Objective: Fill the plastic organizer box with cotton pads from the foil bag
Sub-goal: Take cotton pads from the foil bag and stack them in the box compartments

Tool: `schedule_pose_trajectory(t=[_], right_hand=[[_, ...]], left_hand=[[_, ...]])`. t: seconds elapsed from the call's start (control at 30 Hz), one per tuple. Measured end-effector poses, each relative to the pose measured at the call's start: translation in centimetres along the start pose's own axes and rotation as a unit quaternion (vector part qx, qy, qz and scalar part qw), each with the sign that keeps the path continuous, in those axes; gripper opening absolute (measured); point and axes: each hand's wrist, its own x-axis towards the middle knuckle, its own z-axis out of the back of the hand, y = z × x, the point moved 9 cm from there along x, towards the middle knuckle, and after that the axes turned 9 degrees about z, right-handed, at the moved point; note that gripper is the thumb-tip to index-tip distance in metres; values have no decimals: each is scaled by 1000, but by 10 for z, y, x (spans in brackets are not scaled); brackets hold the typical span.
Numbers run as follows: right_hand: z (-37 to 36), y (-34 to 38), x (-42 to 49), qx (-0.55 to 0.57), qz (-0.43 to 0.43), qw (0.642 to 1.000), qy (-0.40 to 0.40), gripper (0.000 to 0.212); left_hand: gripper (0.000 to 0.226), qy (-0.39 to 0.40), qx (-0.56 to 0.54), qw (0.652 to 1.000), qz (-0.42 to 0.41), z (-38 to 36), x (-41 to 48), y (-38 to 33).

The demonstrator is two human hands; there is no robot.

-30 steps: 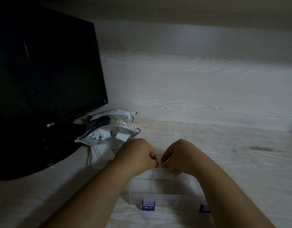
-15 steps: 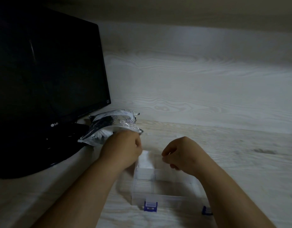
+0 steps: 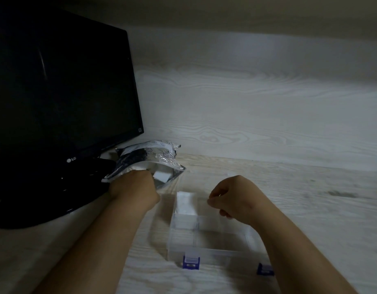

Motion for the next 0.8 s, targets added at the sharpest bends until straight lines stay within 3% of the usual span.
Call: schedule_pose_trajectory(t=[0.4, 0.8], right_hand=[[-1, 0, 0, 0, 0, 1000, -2, 17], [1, 0, 1, -5, -1, 1000, -10, 22]], left_hand=[[31, -5, -32, 999, 4, 0, 0, 0], [42, -47, -42, 998, 14, 13, -3, -4]])
